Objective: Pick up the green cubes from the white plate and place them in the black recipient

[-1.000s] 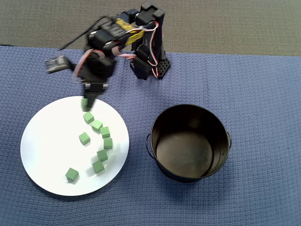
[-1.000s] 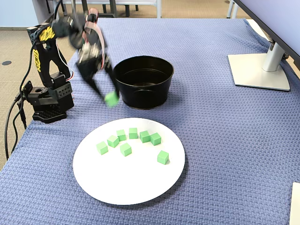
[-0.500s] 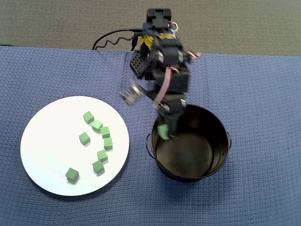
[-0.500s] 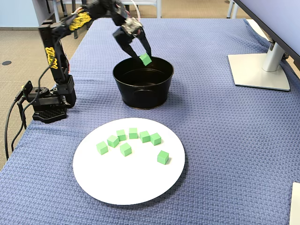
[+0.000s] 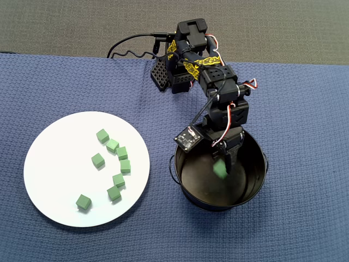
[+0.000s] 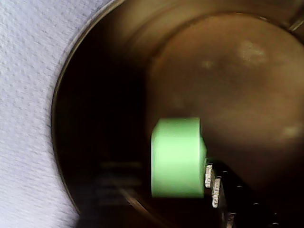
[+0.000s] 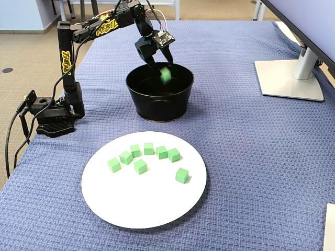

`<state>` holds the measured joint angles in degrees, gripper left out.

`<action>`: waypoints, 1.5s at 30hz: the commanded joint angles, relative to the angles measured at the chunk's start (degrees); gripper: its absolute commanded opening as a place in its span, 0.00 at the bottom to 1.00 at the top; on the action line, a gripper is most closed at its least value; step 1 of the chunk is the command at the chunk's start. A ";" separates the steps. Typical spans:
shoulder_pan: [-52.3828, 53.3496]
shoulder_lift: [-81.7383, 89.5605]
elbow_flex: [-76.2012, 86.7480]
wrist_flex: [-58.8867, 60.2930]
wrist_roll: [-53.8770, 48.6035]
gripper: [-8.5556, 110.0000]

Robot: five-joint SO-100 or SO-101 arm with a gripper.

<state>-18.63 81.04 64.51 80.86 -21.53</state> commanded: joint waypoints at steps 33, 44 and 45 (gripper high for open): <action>64.69 -22.94 -12.48 -2.29 -72.86 0.25; 61.79 -27.95 -13.97 -3.08 -70.84 0.25; 61.61 -28.04 -13.97 -3.16 -70.75 0.25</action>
<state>44.47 52.29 51.94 78.93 -93.16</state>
